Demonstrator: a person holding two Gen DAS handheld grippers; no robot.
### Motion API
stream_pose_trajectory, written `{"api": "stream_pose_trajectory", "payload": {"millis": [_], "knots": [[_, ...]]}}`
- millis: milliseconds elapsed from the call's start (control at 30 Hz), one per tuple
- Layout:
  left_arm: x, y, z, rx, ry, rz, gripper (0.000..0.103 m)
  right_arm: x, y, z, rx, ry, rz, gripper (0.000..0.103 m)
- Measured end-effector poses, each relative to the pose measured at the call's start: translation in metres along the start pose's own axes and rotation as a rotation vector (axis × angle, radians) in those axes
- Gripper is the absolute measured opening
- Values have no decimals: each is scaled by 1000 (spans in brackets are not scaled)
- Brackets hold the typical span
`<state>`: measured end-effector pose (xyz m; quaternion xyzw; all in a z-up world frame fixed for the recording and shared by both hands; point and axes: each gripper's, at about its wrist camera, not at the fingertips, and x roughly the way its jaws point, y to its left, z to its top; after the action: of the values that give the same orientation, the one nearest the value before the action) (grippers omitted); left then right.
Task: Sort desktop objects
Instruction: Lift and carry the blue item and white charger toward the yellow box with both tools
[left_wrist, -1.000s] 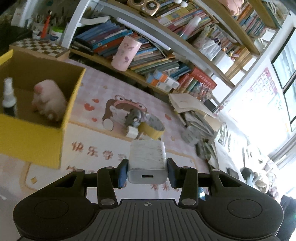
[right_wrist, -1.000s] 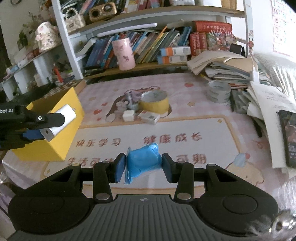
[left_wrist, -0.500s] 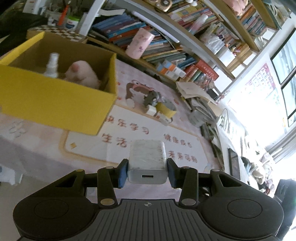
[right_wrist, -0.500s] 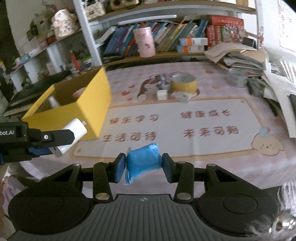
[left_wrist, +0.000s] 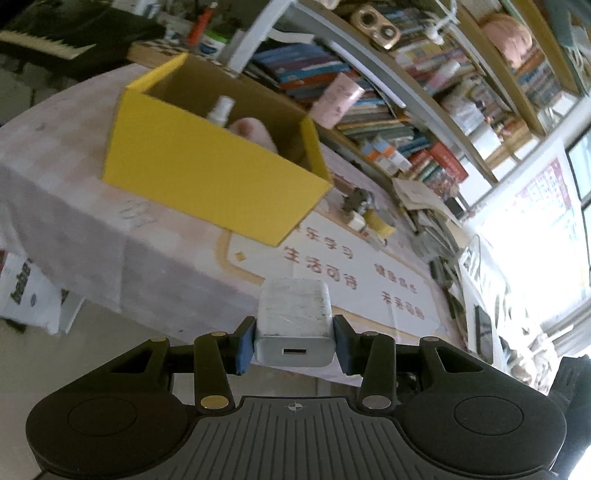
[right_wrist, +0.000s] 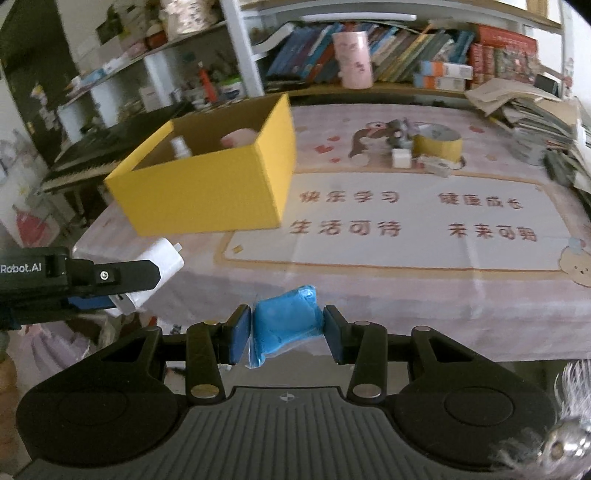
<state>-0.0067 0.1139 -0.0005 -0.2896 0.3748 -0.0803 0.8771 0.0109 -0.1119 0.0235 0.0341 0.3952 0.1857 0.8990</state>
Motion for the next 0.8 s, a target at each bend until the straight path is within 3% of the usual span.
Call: {"api": "stream_pose_trajectory", "payload": {"millis": [300, 800], "knots": [[-27, 23, -12, -56, -26, 18, 42, 1, 27, -9, -46, 34, 45, 40], [-42, 33, -13, -64, -61, 28, 42, 5, 48, -8, -107, 37, 73, 40]]}}
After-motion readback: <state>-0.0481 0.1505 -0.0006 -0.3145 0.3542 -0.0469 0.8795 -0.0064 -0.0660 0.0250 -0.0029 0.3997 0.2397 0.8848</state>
